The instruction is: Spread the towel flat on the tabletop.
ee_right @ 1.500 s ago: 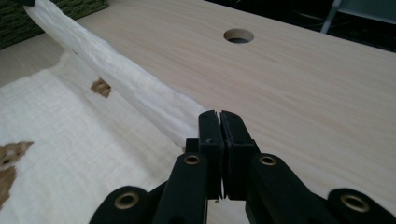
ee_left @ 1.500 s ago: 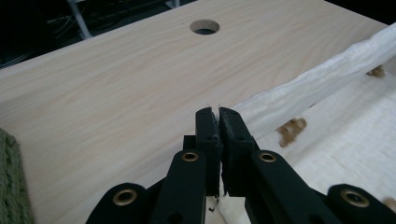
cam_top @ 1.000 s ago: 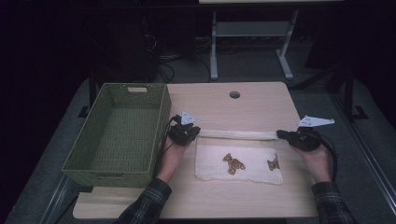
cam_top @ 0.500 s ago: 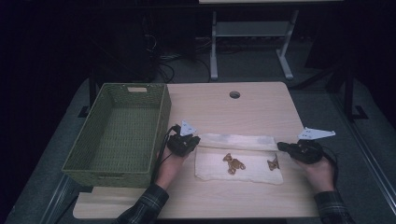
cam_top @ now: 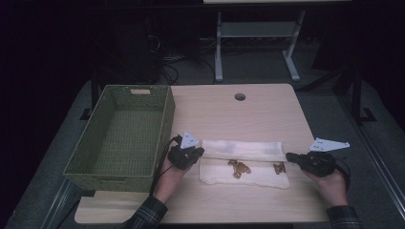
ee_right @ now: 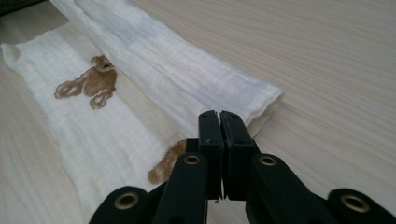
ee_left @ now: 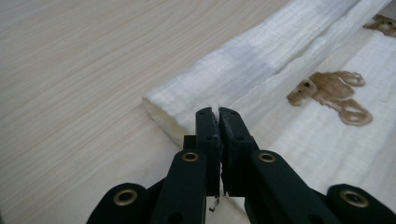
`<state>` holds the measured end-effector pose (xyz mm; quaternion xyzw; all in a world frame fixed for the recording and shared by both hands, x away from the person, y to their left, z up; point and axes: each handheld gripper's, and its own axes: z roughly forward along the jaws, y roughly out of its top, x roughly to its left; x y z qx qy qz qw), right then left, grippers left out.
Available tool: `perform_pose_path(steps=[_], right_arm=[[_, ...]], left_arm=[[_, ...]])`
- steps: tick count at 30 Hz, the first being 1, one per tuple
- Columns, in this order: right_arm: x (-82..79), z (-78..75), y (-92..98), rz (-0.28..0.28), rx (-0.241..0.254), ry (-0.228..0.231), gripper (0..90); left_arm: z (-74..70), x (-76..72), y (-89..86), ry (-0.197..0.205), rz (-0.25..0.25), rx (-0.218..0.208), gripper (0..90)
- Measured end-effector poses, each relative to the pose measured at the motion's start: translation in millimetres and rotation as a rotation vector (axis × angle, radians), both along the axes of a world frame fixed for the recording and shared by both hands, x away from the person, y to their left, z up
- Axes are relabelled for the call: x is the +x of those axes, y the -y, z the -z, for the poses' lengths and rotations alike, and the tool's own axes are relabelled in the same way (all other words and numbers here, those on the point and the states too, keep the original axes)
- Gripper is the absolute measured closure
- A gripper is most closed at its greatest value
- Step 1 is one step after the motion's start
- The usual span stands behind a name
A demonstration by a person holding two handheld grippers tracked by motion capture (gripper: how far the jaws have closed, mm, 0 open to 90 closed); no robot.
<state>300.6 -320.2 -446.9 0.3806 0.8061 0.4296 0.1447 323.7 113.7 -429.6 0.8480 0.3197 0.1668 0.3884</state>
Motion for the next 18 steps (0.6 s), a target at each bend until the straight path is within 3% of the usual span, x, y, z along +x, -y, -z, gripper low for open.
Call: perform_pose_path(steps=[3, 9, 18], right_arm=[[-6.4, -0.5, 0.6, -0.003, -0.002, 0.001, 88.1], [-19.8, -0.4, 0.2, -0.016, -0.008, -0.004, 88.1], [-36.6, 3.1, -0.1, -0.029, -0.016, -0.020, 88.1]], left_arm=[[-1.0, -7.3, 0.4, -0.003, 0.009, 0.004, 86.9], [0.4, -18.7, 2.7, -0.009, 0.010, 0.062, 86.9], [2.4, -35.1, 2.1, -0.025, 0.018, 0.087, 87.0]])
